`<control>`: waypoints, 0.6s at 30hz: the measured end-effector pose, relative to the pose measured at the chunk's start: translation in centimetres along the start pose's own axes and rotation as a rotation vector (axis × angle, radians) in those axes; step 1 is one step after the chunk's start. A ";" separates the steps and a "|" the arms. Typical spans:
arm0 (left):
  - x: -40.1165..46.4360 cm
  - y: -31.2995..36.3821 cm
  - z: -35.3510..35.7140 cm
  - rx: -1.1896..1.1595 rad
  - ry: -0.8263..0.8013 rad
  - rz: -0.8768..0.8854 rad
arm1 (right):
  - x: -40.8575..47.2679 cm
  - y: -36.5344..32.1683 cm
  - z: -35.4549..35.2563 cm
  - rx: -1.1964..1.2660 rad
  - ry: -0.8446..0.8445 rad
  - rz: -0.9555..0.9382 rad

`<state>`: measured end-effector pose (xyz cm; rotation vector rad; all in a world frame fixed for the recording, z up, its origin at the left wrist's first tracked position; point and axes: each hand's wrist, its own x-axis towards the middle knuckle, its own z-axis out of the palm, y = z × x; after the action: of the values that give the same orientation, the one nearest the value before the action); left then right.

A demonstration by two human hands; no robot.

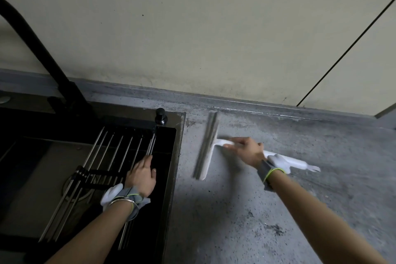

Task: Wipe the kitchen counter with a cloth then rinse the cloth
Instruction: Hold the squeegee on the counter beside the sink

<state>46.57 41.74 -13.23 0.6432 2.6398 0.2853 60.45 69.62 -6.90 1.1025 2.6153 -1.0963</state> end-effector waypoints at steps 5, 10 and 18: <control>1.4 -0.1 -0.4 -0.007 -0.092 0.026 | 1.9 3.7 -3.4 -0.048 0.110 0.128; 1.9 -0.4 -0.8 0.006 -0.121 0.051 | 3.1 3.5 -3.7 -0.094 0.052 0.138; 1.8 0.0 -1.3 0.112 -0.130 0.071 | 4.3 -0.6 -1.4 -0.106 -0.075 -0.001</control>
<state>44.58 42.42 -12.70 0.7670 2.5252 0.1116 57.14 72.74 -6.94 1.0180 2.5832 -0.9676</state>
